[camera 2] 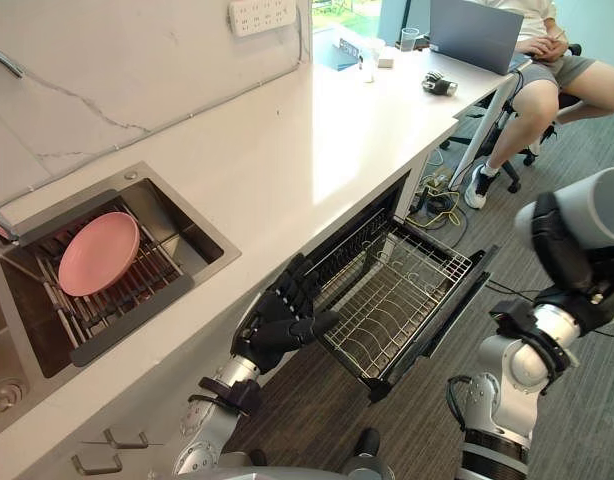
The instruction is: Walk over to the sink, pick up the cup, carry it to the dishwasher, place the cup inside the dishwasher, then close the dishwasher door
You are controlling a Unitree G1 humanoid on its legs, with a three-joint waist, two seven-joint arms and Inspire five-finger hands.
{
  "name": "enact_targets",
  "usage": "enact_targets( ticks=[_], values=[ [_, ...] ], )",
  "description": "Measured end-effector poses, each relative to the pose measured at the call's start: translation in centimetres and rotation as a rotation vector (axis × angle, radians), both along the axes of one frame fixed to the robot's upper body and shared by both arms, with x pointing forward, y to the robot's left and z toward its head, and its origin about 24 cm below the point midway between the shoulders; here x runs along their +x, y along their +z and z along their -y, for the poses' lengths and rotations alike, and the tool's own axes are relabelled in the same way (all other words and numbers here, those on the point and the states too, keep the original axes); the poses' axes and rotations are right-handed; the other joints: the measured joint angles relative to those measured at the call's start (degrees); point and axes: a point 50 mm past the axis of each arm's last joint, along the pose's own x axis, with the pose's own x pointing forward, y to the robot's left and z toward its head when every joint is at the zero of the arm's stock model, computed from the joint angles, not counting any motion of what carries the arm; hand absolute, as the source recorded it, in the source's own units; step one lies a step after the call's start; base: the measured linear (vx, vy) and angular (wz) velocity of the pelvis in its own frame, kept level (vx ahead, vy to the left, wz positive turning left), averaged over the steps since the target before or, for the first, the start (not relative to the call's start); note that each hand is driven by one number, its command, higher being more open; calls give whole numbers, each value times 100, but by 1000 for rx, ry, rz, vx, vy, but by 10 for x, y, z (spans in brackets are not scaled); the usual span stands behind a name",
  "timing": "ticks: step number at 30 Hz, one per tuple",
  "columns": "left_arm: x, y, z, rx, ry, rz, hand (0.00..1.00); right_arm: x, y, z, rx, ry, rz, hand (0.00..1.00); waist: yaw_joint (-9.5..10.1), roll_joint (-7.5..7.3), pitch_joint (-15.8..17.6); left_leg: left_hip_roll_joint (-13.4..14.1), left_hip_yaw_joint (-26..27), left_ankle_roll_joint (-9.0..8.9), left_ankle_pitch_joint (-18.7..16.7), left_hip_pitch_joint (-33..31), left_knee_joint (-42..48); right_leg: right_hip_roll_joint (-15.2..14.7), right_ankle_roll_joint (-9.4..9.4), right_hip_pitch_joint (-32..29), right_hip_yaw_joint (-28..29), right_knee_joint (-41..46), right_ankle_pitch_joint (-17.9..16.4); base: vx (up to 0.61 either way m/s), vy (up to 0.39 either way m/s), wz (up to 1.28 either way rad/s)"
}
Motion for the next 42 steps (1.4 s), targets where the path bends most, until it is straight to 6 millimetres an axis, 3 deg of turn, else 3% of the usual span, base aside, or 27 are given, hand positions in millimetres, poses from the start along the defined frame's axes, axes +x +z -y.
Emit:
enact_targets(
  ticks=[6, 11, 14, 18, 22, 26, 30, 37, 42],
  values=[
    [-13, -40, -15, 252, 54, -131, 100, 4, -51, -37, 84, 196, -206, 0, 58, -4, 50, 12, -44, -14, -11, 8, 61, 3, 6, 75, -38, 1, 6, -13, 12, 3],
    [-38, -86, -41, 360, 158, -373, 100, -2, -66, -38, 44, 210, -298, 0, 40, 10, 227, 45, -68, -32, -22, 126, 65, 24, 10, 236, -67, 2, -4, -14, 4, 1],
    [-55, -102, -59, 458, 233, -473, 100, -8, -85, -37, 45, 214, -391, 0, 16, 32, 299, 82, -103, -53, -36, 122, 85, 50, 14, 287, -108, 2, -36, -37, -5, 5],
    [-58, -109, -77, 500, 352, -528, 100, -16, -106, -40, 6, 266, -528, 0, 39, 119, 419, 172, -136, -126, -86, 95, 169, 109, 8, 336, -160, 4, -96, -34, -10, 6],
    [-83, -127, -110, 481, 572, -705, 100, -25, -126, -45, -21, 335, -641, 0, 51, 158, 482, 315, -168, -188, -97, 112, 171, 235, -67, 408, -218, 32, -156, 30, -33, 6],
    [-104, -133, -127, 467, 709, -803, 100, -25, -130, -36, -59, 344, -686, 0, 161, 158, 570, 377, -145, -230, -100, 226, 167, 258, -62, 587, -333, 34, -202, 36, 17, 14],
    [-129, -140, -129, 493, 699, -903, 100, -22, -137, -34, -112, 360, -753, 0, 332, 151, 610, 358, -121, -238, -103, 217, 163, 208, -24, 619, -403, 37, -229, 36, 62, 9],
    [-141, -145, -132, 430, 708, -965, 100, -14, -145, -31, -170, 358, -842, 0, 392, 232, 701, 311, -82, -238, -58, 117, 169, 82, 65, 706, -679, 41, -272, 22, 54, 22],
    [-152, -150, -133, 353, 720, -1032, 100, -3, -142, -32, -213, 355, -866, 0, 438, 328, 1000, 229, -218, -214, -19, -21, 161, 22, 107, 659, -838, 45, -280, 16, 41, 16]
  ],
)
